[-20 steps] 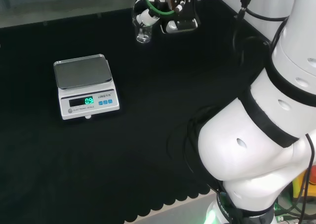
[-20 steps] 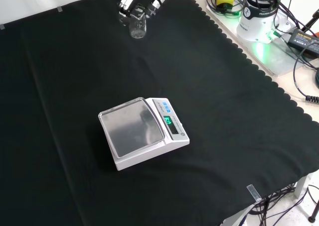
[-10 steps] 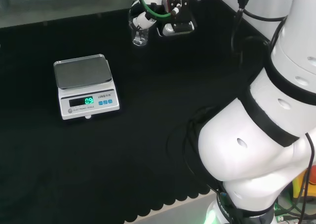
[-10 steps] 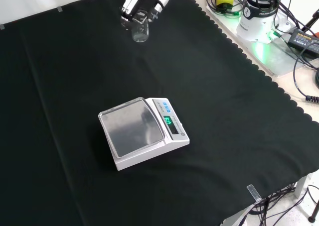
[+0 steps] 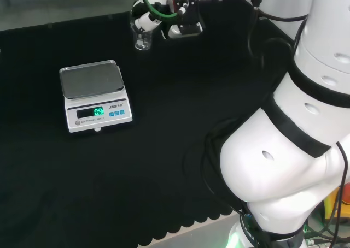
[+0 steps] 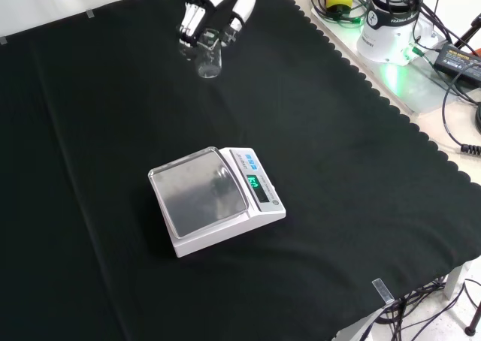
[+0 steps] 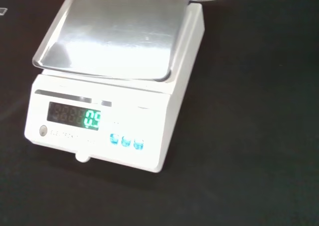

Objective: Put the beaker on the electronic balance.

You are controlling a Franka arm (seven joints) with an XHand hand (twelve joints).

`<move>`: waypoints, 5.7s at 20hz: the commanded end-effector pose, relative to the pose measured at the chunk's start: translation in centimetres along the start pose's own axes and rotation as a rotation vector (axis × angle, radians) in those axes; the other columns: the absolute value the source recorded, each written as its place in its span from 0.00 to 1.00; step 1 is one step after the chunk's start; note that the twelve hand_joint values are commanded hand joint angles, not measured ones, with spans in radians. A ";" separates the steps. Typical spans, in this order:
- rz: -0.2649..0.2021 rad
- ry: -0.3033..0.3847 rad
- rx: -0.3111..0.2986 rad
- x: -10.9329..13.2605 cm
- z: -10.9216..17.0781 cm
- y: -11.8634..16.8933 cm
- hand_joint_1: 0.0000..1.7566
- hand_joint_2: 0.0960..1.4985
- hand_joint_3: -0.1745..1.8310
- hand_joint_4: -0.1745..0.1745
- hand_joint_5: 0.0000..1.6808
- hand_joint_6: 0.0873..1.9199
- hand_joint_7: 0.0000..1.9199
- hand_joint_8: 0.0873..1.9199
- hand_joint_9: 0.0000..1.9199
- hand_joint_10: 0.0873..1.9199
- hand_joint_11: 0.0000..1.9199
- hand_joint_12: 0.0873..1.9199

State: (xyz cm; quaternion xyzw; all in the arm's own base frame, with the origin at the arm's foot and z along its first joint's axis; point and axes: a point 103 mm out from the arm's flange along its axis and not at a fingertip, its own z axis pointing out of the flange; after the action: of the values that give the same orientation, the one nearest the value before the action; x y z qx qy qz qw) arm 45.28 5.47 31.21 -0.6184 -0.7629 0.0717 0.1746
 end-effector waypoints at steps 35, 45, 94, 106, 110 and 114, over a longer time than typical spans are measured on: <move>-0.104 -0.070 0.021 9.0 8.2 17.8 0.56 0.29 0.37 0.18 0.23 0.35 0.35 0.47 0.53 0.26 0.62 0.44; -0.101 -0.060 0.029 9.0 9.2 18.5 0.56 0.29 0.37 0.18 0.23 0.35 0.35 0.47 0.53 0.26 0.62 0.44; -0.142 -0.067 0.068 9.8 9.7 17.5 0.15 0.29 0.09 0.36 0.07 0.00 0.00 0.00 0.00 0.00 0.00 0.58; -0.157 -0.085 -0.007 10.9 3.6 14.3 0.17 0.32 0.09 0.36 0.09 0.00 0.04 0.00 0.04 0.04 0.00 0.70; -0.149 -0.093 -0.114 10.3 2.3 11.8 0.29 0.42 0.11 0.36 0.28 0.00 0.13 0.26 0.07 0.40 0.06 0.80; -0.128 -0.062 -0.156 8.8 1.6 9.0 0.42 0.47 0.17 0.36 0.37 0.29 0.29 0.37 0.27 0.36 0.25 0.71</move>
State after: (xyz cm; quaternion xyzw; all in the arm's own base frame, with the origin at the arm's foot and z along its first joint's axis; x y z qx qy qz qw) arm 54.62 19.19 25.48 -0.5576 -0.8166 0.0700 0.1315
